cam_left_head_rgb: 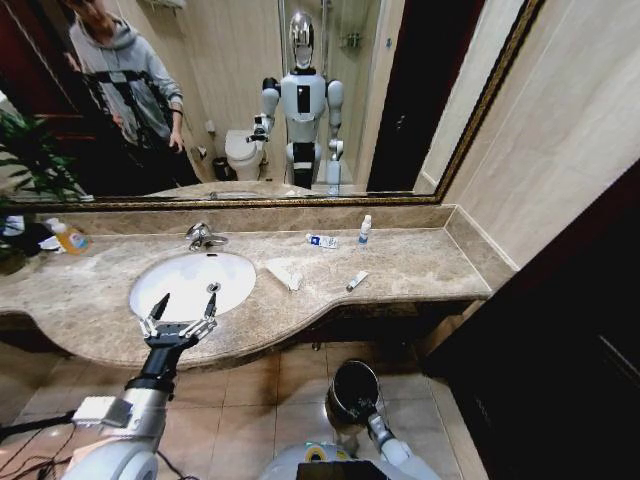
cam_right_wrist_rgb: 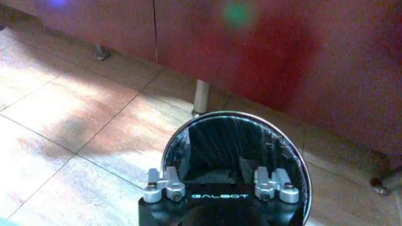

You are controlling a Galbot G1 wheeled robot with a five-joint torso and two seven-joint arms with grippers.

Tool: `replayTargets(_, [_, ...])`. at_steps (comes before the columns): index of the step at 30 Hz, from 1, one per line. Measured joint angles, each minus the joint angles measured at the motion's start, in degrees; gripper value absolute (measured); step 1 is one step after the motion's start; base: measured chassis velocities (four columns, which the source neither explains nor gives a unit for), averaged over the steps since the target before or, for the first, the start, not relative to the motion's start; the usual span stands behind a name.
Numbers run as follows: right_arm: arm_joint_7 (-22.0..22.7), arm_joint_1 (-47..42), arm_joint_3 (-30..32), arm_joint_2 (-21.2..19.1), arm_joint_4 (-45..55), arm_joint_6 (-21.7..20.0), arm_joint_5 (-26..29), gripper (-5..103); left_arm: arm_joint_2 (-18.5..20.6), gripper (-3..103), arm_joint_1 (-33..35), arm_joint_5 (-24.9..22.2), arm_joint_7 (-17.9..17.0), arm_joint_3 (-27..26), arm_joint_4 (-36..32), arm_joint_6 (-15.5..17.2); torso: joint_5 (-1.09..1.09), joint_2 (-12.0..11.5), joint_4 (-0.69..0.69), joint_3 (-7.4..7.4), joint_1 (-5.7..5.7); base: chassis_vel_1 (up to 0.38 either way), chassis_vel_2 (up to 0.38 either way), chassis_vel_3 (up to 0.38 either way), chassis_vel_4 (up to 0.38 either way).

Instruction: Pick up the trash from the sink and place it in the trash bin.

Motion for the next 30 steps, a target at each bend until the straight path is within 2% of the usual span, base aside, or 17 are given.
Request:
replayTargets(3, [0.1,-0.2,0.0,-0.1,0.2,0.1,0.1,78,0.0,100,0.0,0.0,0.0,0.0,0.0,0.0,0.0,0.0,0.0,0.0,0.0,0.0,0.0,0.0,0.0])
replayTargets(5, [0.1,-0.3,0.0,-0.2,0.3,0.1,0.1,78,0.0,100,0.0,0.0,0.0,0.0,0.0,0.0,0.0,0.0,0.0,0.0,0.0,0.0,0.0,0.0,0.0])
replayTargets(7, [0.2,-0.4,0.0,-0.2,0.5,0.1,0.1,88,0.0,100,0.0,0.0,0.0,0.0,0.0,0.0,0.0,0.0,0.0,0.0,0.0,0.0,0.0,0.0,0.0])
replayTargets(8, [0.2,-0.4,0.0,-0.2,0.5,0.1,0.1,88,0.0,100,0.0,0.0,0.0,0.0,0.0,0.0,0.0,0.0,0.0,0.0,0.0,0.0,0.0,0.0,0.0])
replayTargets(10, [0.3,-0.4,0.1,-0.2,0.5,0.1,0.2,96,0.0,100,0.0,0.0,0.0,0.0,0.0,0.0,0.0,0.0,0.0,0.0,0.0,0.0,0.0,0.0,0.0])
replayTargets(22, [0.6,-2.0,0.0,-1.3,4.3,1.0,0.5,98,0.0,100,0.0,0.0,0.0,0.0,0.0,0.0,0.02,0.0,0.0,0.0,0.0,0.0,0.0,0.0,0.0])
replayTargets(24, [1.2,-4.7,-0.2,-3.3,10.5,2.3,1.9,99,0.0,100,0.0,0.0,0.0,0.0,0.0,0.0,0.01,0.0,0.0,0.0,0.0,0.0,0.0,0.0,0.0])
replayTargets(26, [1.4,-5.4,-0.2,-4.0,12.2,2.5,2.4,99,0.0,100,0.0,0.0,0.0,0.0,0.0,0.0,0.02,0.0,0.0,0.0,0.0,0.0,0.0,0.0,0.0])
replayTargets(28, [2.4,-9.1,0.0,-7.9,19.5,4.4,3.1,100,0.0,100,0.0,0.0,0.0,0.0,0.0,0.0,0.02,0.0,0.0,0.0,0.0,0.0,0.0,0.0,0.0])
replayTargets(30, [2.6,-10.4,0.2,-9.1,22.2,4.5,3.5,100,0.0,100,0.0,0.0,0.0,0.0,0.0,0.0,0.03,0.0,-0.01,0.0,0.0,0.0,0.0,0.0,0.0])
